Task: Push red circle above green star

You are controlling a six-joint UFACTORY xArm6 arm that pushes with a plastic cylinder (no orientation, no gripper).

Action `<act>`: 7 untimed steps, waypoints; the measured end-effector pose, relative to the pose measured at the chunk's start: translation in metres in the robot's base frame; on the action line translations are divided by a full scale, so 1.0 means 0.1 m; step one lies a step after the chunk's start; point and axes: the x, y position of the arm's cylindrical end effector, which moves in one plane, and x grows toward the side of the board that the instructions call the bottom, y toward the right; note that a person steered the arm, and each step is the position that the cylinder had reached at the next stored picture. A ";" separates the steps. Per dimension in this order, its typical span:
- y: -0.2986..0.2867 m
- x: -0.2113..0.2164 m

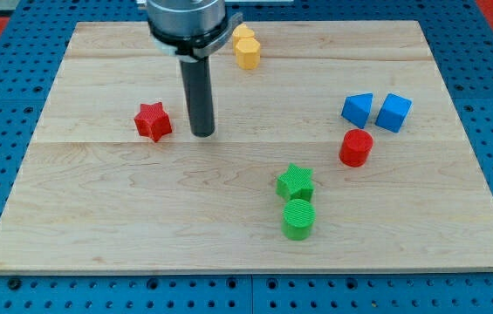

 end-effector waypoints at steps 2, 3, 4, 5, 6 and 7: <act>-0.96 -0.33; -0.47 -0.36; 0.46 -0.36; 1.34 -0.38; 1.71 -0.11; 2.27 -0.04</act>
